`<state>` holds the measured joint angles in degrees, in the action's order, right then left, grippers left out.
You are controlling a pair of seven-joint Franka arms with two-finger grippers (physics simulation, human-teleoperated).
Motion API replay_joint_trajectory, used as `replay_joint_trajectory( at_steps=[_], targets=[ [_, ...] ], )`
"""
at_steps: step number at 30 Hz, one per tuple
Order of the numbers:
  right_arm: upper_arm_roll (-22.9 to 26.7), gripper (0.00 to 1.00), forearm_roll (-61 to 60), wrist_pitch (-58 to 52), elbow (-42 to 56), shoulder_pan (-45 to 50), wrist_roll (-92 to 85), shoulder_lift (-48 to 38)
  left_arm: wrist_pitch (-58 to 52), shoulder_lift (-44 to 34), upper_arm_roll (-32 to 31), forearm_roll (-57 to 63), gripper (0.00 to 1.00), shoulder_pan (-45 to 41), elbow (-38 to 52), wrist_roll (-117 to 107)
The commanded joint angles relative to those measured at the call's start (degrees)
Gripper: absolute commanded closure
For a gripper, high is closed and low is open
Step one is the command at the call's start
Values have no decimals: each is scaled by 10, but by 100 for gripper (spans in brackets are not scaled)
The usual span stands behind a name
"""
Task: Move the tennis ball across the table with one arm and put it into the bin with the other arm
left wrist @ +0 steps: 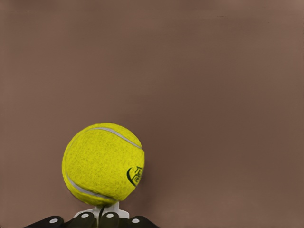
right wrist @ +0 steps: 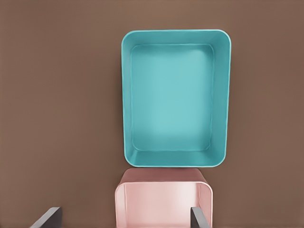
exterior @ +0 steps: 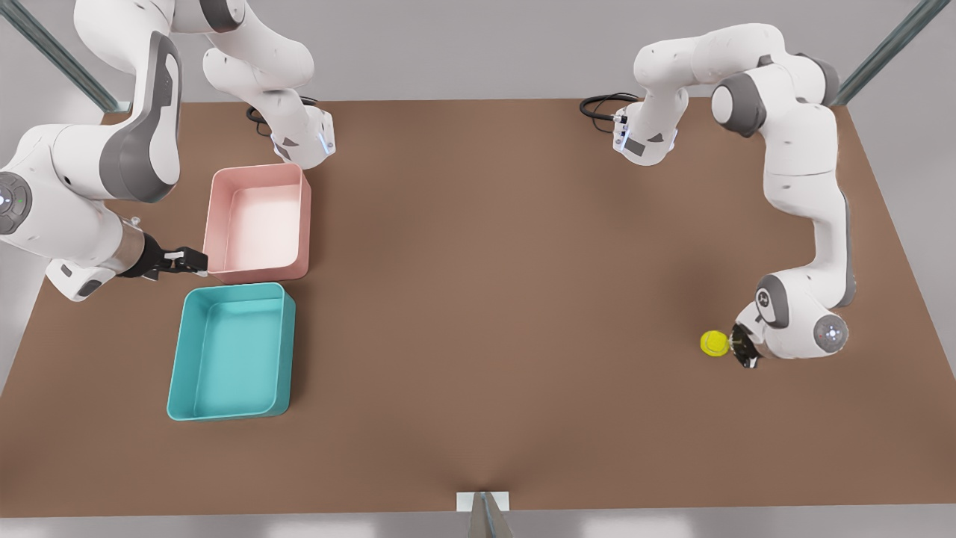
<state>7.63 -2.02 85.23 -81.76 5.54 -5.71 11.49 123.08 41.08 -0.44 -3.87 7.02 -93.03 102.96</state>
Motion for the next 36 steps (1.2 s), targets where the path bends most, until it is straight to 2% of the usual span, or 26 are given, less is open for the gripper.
replay_joint_trajectory(
  at_steps=[1, 2, 4, 5, 7, 8, 9, 10, 11, 12, 14, 16, 18, 24, 26, 29, 31, 36],
  targets=[
    [0, 0, 0, -1, 0, 0, -4, -1, -20, -20, -80, -19, 79, -18, -9, -481],
    [0, 0, -1, 0, 0, 0, -4, -1, -25, -23, -113, -15, 79, -21, -8, -652],
    [0, 0, 0, -1, 0, 0, -4, -1, -26, -20, -113, -11, 79, -21, -5, -629],
    [0, 0, 0, -1, 0, 0, -4, -1, -30, -19, -104, 39, 79, -21, -2, -630],
    [0, 0, 0, 0, 0, 0, -4, -1, -88, -25, -65, 84, 79, -30, 33, -638],
    [0, 0, 0, 0, 0, 0, -4, -1, -96, -77, -28, 86, 33, -54, 27, -639],
    [0, 0, 0, -1, 0, 0, -4, 0, -157, -136, 47, 50, 0, -89, 2, -636],
    [-1, 0, 0, -1, 0, 0, -4, -1, -283, -137, 50, 22, 0, -94, 69, -747],
    [-1, 0, 0, 0, 0, 0, -5, 0, -489, -130, 47, 19, 0, -99, 187, -970],
    [-1, 0, 3, -1, -1, 0, -11, 0, -596, -140, 29, 18, 0, -97, 211, -1039],
    [-2, 0, 3, -1, -1, 9, -10, 18, -572, -207, 23, 18, 0, -97, 223, -1052],
    [-3, 0, 1, 8, 2, 23, -3, 32, -546, -227, 19, 17, 0, -100, 223, -1099],
    [-4, 0, 1, 11, 79, 49, 0, 107, -536, -241, 11, 20, 0, -96, 223, -1101],
    [-16, 0, -9, 180, 146, 84, 20, 239, -535, -246, 5, 40, 0, -97, 223, -1101],
    [-18, 0, -17, 198, 161, 83, 21, 269, -535, -246, 6, 40, 0, -97, 222, -1101],
    [-18, 0, -99, 199, 171, 84, 49, 306, -536, -246, 6, 40, 0, -97, 221, -1101],
    [-30, 0, -124, 203, 228, 84, 37, 363, -529, -244, 7, 40, 0, -92, 219, -1100],
    [-48, 0, -123, 369, 270, 90, -8, 441, -538, -245, 7, 40, 0, -92, 218, -1099]
  ],
)
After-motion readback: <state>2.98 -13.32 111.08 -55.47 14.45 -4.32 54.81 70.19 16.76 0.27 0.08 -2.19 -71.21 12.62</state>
